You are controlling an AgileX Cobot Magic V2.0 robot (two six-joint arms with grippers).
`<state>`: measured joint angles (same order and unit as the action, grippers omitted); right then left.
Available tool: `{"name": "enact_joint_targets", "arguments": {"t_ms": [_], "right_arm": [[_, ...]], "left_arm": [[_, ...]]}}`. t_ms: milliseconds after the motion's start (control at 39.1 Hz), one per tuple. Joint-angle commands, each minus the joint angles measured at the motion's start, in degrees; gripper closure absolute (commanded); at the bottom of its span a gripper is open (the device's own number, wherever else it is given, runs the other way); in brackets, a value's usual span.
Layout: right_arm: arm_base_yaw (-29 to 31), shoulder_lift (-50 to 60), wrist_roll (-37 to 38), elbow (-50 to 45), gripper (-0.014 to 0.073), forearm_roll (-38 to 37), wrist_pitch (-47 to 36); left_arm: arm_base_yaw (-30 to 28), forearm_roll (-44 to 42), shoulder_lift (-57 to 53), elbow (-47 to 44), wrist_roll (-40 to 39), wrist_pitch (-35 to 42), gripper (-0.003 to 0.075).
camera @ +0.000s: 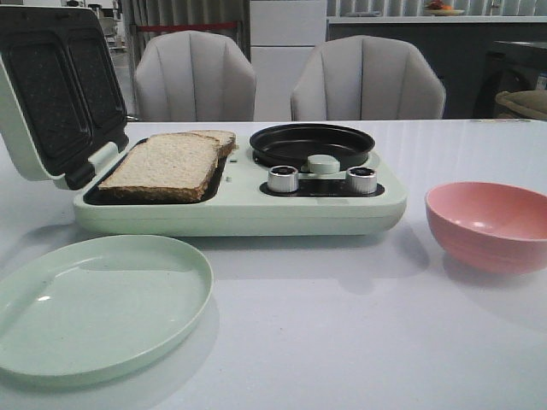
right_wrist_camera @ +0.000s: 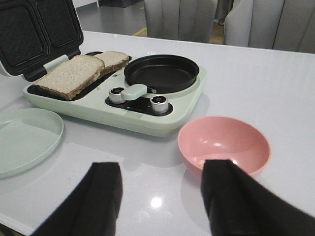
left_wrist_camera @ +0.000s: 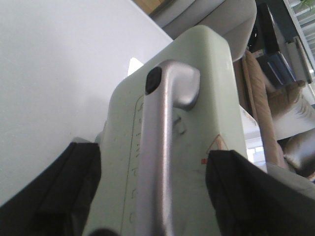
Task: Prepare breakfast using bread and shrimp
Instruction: 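Open the right gripper and withdraw it away from the sandwich maker, then grasp the sandwich maker lid handle with the left gripper and close it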
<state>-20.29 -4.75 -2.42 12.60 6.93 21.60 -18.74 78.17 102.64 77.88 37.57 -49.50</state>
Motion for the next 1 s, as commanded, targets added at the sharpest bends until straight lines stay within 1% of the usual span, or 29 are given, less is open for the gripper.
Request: {"name": "enact_joint_targets", "arguments": {"t_ms": [0,51,102,281,358,409,588,716,792,869,971], "right_arm": [[0.31,-0.52,-0.18,1.56,0.0126,0.34,-4.49],[0.31,-0.52,-0.18,1.56,0.0126,0.34,-4.49],[0.31,-0.52,-0.18,1.56,0.0126,0.34,-4.49],[0.31,-0.52,-0.18,1.56,0.0126,0.34,-4.49],[0.31,-0.52,-0.18,1.56,0.0126,0.34,-4.49],[0.31,-0.52,-0.18,1.56,0.0126,0.34,-4.49],[0.31,-0.52,-0.18,1.56,0.0126,0.34,-4.49],[0.31,-0.52,-0.18,1.56,0.0126,0.34,-4.49],[0.31,-0.52,-0.18,1.56,0.0126,0.34,-4.49],[0.31,-0.52,-0.18,1.56,0.0126,0.34,-4.49],[0.31,-0.52,-0.18,1.56,0.0126,0.34,-4.49]], "left_arm": [[-0.06,8.16,-0.82,2.03,2.21,-4.37,0.0211],[-0.06,10.18,-0.11,2.03,3.97,-6.03,0.0226],[0.03,11.88,0.3,2.03,5.16,-8.02,0.0266],[0.92,13.03,0.3,2.14,5.97,-9.71,0.0435],[1.94,13.46,0.3,2.14,6.8,-10.74,0.049],[2.81,13.46,0.3,2.14,7.28,-11.35,0.0508],[8.11,13.46,0.3,2.14,8.9,-11.88,0.0513],[13.1,13.36,0.3,2.14,13.08,-11.97,0.0513],[16.98,13.22,0.3,2.14,17.35,-11.55,0.0513],[20.98,11.26,0.3,2.14,20.29,-8.87,0.0513],[25.74,4.48,0.39,2.14,20.3,-0.71,0.0513]]}}
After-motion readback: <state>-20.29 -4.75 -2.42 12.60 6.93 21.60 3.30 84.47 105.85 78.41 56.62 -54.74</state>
